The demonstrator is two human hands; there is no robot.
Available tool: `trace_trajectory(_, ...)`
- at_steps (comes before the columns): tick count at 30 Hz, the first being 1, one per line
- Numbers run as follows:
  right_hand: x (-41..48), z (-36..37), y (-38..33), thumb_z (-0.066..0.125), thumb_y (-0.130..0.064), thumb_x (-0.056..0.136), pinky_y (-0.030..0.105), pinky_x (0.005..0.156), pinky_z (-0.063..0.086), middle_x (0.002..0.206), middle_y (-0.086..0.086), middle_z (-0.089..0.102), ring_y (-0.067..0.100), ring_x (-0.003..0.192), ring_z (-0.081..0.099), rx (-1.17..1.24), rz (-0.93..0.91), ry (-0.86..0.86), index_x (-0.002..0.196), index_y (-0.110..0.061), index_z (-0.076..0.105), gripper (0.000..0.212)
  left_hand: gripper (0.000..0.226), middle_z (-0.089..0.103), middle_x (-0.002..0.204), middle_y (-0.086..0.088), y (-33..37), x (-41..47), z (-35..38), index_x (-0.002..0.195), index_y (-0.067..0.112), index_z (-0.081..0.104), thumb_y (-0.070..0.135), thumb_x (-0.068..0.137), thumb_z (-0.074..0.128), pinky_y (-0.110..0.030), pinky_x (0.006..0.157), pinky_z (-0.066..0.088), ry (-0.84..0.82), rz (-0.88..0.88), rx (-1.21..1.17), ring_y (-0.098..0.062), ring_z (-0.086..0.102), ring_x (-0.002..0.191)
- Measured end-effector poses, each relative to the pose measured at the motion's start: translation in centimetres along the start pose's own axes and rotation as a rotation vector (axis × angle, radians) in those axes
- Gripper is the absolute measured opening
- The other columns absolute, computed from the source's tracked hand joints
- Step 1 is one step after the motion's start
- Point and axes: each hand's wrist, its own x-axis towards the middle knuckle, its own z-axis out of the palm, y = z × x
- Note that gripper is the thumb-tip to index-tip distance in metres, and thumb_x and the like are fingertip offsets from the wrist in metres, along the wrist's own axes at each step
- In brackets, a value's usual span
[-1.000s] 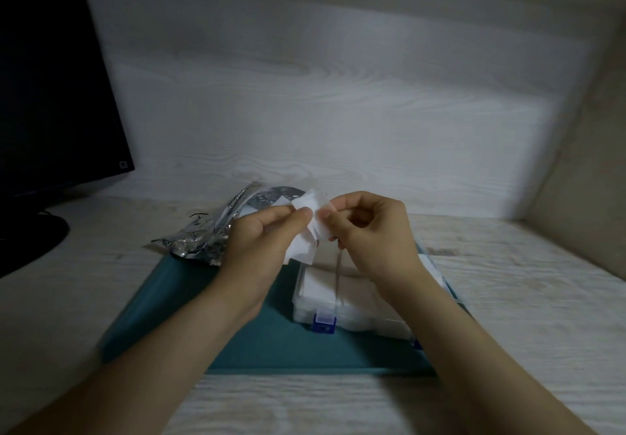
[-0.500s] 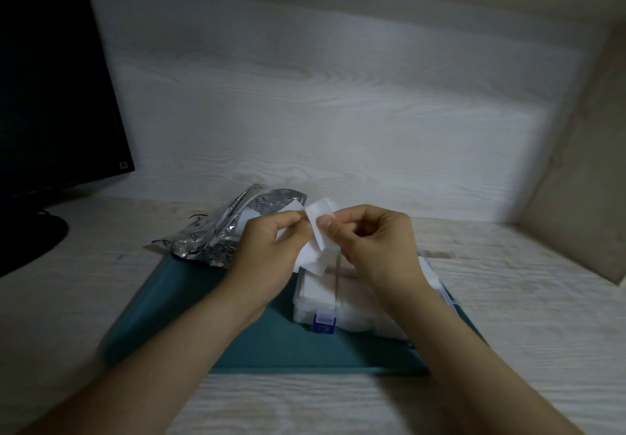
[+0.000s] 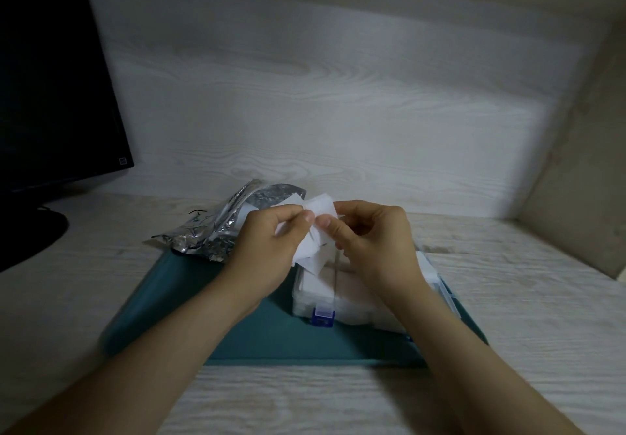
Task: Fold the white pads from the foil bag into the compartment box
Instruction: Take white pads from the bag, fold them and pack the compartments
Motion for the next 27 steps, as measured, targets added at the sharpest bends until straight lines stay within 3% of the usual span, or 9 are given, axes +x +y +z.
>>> trace_trajectory(3,-0.1,0.1,0.1,0.073,-0.019,0.099,0.027,0.060,0.054,0.072,-0.005,0.076,0.006,0.057,0.062,0.011,-0.001,0.014,0.106,-0.018,0.083,0.012,0.029,0.076,0.102,-0.012,-0.6,0.3,-0.1,0.101,0.014,0.078,0.024,0.111,0.053,-0.044,0.097,0.052,-0.035,-0.010,0.007,-0.027,0.068,0.098)
trace_trajectory(5,0.0,0.1,0.1,0.070,-0.015,0.101,0.024,0.059,0.052,0.069,-0.002,0.075,0.007,0.055,0.061,0.032,0.024,0.029,0.106,-0.013,0.083,0.014,0.031,0.074,0.096,-0.014,-0.5,0.4,-0.3,0.097,0.012,0.076,0.021,0.112,0.050,-0.043,0.093,0.051,-0.070,-0.035,0.002,-0.019,0.063,0.090)
trace_trajectory(8,0.0,-0.1,-0.1,0.072,-0.015,0.099,0.024,0.058,0.053,0.070,0.003,0.076,0.008,0.055,0.061,0.047,0.021,0.029,0.108,-0.013,0.082,0.014,0.031,0.080,0.103,-0.004,-0.2,0.2,-0.5,0.106,0.014,0.079,0.018,0.112,0.049,-0.036,0.101,0.053,-0.118,-0.068,-0.021,-0.021,0.073,0.103)
trace_trajectory(14,0.0,-0.1,-0.1,0.080,-0.018,0.094,0.024,0.059,0.055,0.068,-0.001,0.075,0.010,0.056,0.067,0.020,-0.004,0.055,0.104,-0.016,0.079,0.011,0.030,0.081,0.109,-0.006,-0.2,0.4,-0.6,0.116,0.017,0.079,0.022,0.113,0.050,-0.056,0.110,0.050,-0.115,-0.099,-0.067,-0.032,0.073,0.113)
trace_trajectory(18,0.1,-0.1,0.0,0.079,-0.022,0.094,0.028,0.066,0.059,0.073,-0.005,0.076,0.011,0.068,0.072,-0.083,-0.010,0.036,0.091,-0.018,0.077,0.006,0.028,0.080,0.111,-0.006,-0.3,0.5,-0.7,0.111,0.019,0.080,0.022,0.111,0.053,-0.052,0.110,0.051,-0.158,-0.080,-0.035,-0.033,0.071,0.115)
trace_trajectory(21,0.5,-0.3,0.1,0.077,-0.023,0.096,0.032,0.070,0.060,0.079,-0.003,0.076,0.013,0.075,0.073,-0.088,0.003,0.093,0.091,-0.017,0.074,0.008,0.028,0.078,0.120,0.011,0.0,0.3,-0.7,0.117,0.025,0.079,0.008,0.107,0.059,-0.028,0.107,0.051,-0.148,-0.062,-0.034,-0.007,0.072,0.116)
trace_trajectory(23,0.7,-0.6,-0.1,0.075,-0.020,0.097,0.029,0.068,0.058,0.081,0.000,0.076,0.014,0.073,0.072,0.011,0.017,0.136,0.095,-0.012,0.073,0.008,0.032,0.076,0.123,0.015,0.1,0.2,-0.8,0.122,0.024,0.077,0.003,0.105,0.060,-0.021,0.105,0.051,-0.085,-0.066,-0.059,0.002,0.070,0.114)
trace_trajectory(25,0.6,-1.0,-0.8,0.073,-0.017,0.099,0.026,0.064,0.054,0.079,0.005,0.074,0.014,0.068,0.068,0.152,0.060,0.080,0.099,-0.006,0.073,0.011,0.033,0.074,0.126,0.020,-0.3,0.6,-1.0,0.123,0.027,0.078,0.005,0.104,0.063,-0.022,0.111,0.046,0.028,-0.048,-0.013,0.007,0.064,0.121)
trace_trajectory(27,0.3,-1.1,-1.3,0.075,-0.017,0.096,0.027,0.063,0.054,0.077,0.009,0.074,0.014,0.066,0.065,0.236,0.119,-0.036,0.102,-0.004,0.076,0.014,0.032,0.073,0.129,0.019,-0.9,1.0,-1.3,0.121,0.030,0.079,0.008,0.103,0.066,-0.034,0.118,0.044,0.121,-0.057,-0.048,-0.002,0.062,0.128)
